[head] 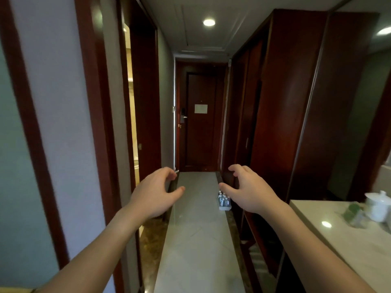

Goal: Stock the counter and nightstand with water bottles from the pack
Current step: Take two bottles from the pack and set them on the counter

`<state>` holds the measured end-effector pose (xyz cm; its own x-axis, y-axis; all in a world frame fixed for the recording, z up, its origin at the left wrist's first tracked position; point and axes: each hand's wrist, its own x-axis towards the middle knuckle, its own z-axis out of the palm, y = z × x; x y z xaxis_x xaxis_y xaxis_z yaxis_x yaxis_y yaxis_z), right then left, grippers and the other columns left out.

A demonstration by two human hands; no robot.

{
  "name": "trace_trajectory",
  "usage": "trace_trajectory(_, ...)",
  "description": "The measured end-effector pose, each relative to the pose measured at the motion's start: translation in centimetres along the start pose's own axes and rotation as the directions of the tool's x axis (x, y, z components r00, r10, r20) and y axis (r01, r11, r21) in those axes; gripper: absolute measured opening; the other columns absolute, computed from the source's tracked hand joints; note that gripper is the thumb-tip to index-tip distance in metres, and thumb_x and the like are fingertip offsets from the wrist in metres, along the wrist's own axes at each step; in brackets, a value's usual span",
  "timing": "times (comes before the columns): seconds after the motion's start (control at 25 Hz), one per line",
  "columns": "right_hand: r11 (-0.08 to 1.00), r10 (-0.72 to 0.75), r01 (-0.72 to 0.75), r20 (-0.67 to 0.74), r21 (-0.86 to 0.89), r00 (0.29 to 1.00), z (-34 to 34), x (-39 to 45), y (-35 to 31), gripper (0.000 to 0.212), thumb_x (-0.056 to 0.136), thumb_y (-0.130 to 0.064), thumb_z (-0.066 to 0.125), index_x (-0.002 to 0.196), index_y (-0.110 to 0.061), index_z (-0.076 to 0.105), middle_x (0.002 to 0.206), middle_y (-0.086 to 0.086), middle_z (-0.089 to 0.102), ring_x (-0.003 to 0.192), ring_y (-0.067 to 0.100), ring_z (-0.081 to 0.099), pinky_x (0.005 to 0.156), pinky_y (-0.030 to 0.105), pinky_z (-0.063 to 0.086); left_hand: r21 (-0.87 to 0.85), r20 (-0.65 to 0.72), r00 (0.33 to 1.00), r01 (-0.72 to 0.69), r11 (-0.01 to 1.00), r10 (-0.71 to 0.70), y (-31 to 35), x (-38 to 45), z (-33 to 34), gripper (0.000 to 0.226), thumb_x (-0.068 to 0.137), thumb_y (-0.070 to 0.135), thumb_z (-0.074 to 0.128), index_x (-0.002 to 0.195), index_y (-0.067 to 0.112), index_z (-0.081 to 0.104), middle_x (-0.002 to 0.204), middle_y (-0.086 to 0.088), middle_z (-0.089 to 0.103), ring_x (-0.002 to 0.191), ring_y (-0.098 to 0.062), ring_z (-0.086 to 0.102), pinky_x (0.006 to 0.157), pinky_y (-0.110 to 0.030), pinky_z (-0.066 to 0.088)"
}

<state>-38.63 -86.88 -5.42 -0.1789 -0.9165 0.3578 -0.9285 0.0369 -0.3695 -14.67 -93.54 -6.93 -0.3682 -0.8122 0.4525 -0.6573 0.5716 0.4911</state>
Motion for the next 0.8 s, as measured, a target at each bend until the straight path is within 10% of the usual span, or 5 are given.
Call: trace_trajectory(0.8, 0.998, -0.016, 0.016, 0.001, -0.056, 1.0, 16.2, 60.7, 23.6, 0.072, 0.09, -0.063, 0.051, 0.148, -0.025, 0.034, 0.143, -0.002, 0.047, 0.129, 0.019, 0.048, 0.102, 0.037, 0.047, 0.076, 0.051, 0.997, -0.063, 0.995, 0.059, -16.5, 60.4, 25.2, 0.052, 0.086, 0.049, 0.065, 0.13, 0.024, 0.054, 0.125, 0.009, 0.059, 0.112, -0.006, 0.055, 0.092, -0.02, 0.044)
